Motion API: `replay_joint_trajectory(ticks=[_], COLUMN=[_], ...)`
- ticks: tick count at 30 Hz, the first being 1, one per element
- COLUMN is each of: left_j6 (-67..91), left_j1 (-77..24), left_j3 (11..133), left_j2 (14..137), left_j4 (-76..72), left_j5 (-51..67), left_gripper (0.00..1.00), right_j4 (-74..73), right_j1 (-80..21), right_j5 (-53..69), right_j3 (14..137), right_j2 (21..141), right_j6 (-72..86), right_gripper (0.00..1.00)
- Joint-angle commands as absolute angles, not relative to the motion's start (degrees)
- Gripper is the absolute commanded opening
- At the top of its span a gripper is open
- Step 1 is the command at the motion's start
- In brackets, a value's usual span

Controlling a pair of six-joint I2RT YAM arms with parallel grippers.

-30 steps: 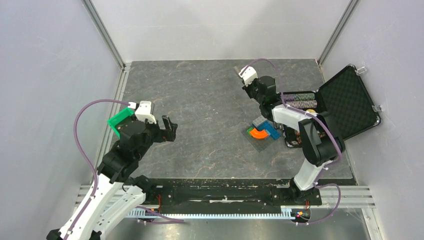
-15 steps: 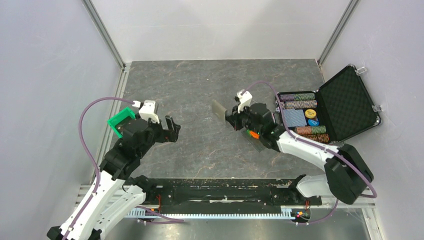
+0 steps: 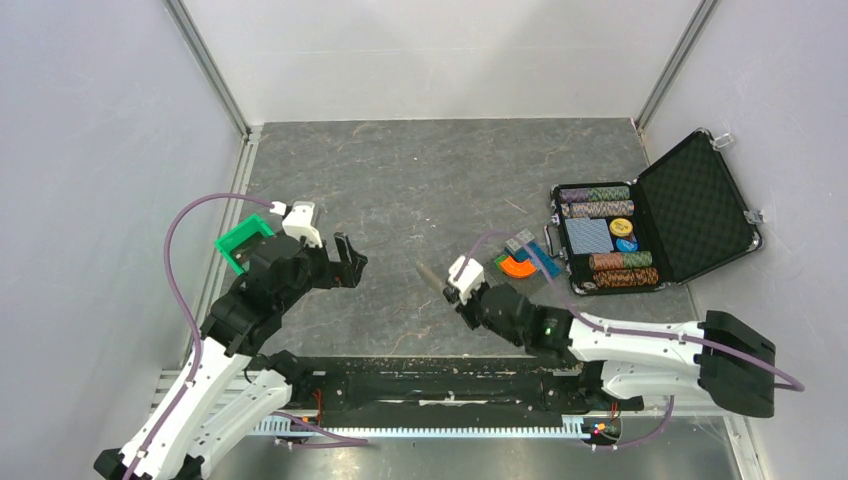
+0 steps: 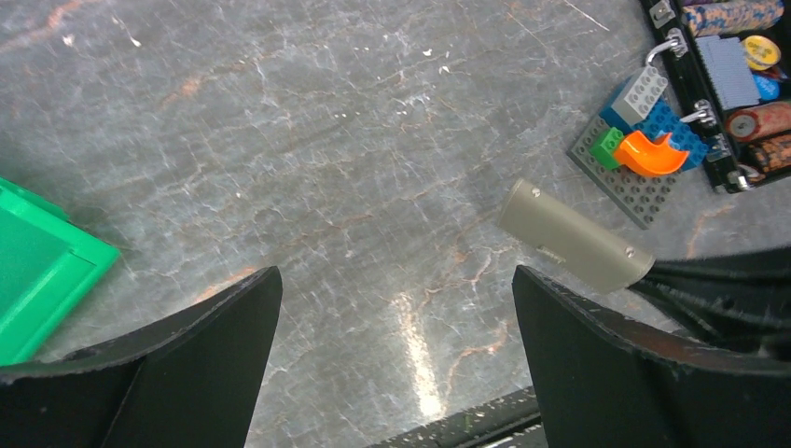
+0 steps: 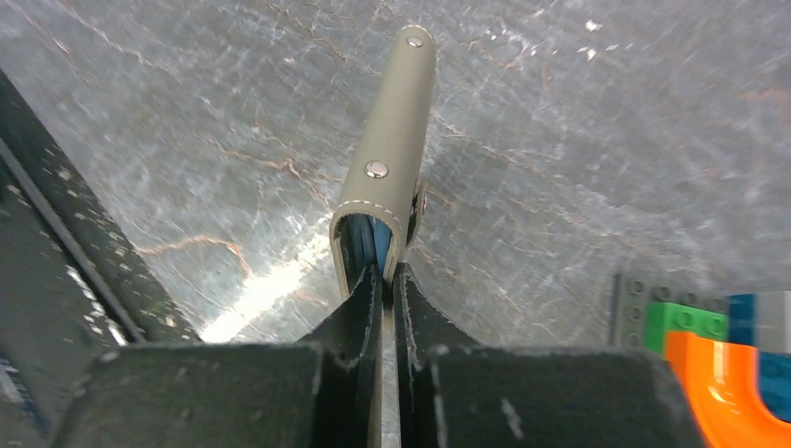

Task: Take the credit cards out of the card holder
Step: Place the card holder at the corner of the board.

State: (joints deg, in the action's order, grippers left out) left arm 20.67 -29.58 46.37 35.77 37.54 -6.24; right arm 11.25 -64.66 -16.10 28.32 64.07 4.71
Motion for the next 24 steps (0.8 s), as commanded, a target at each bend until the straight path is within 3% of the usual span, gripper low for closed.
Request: replay_joint_trajectory(ticks=[1, 6, 10, 14, 18, 24], left_j6=[26.0, 27.0, 27.6, 27.8, 28.1, 30.1], left_j1=[-29.3, -29.3, -29.3, -29.3, -29.3, -29.3], left_j3=[49.4, 49.3, 47.4, 45.9, 45.4, 44.6], left_j2=[36.4, 37.3, 36.9, 37.8, 40.1, 45.1], left_j4=[39.2, 41.4, 40.9, 41.0, 41.7, 38.7], left_j5=[-5.8, -5.6, -3.3, -2.1, -0.3, 7.1], left_gripper=[1.00, 1.00, 1.00, 1.00, 1.00, 1.00], right_j4=[15.6, 10.8, 4.8, -1.2, -2.6, -0.6], right_j1=[-73.0, -82.2, -86.3, -88.9, -89.3, -83.9], right_j5=[-36.5, -51.4, -54.2, -49.1, -40.0, -30.4], right_j3=[25.0, 28.6, 34.4, 39.4, 39.9, 34.5], right_j2=[63.2, 73.1, 81.1, 85.5, 81.8, 71.5], right_j6=[-7.2, -7.9, -4.0, 0.7, 5.5, 13.0], right_gripper=[0.00, 0.00, 0.14, 0.29, 0.40, 0.47])
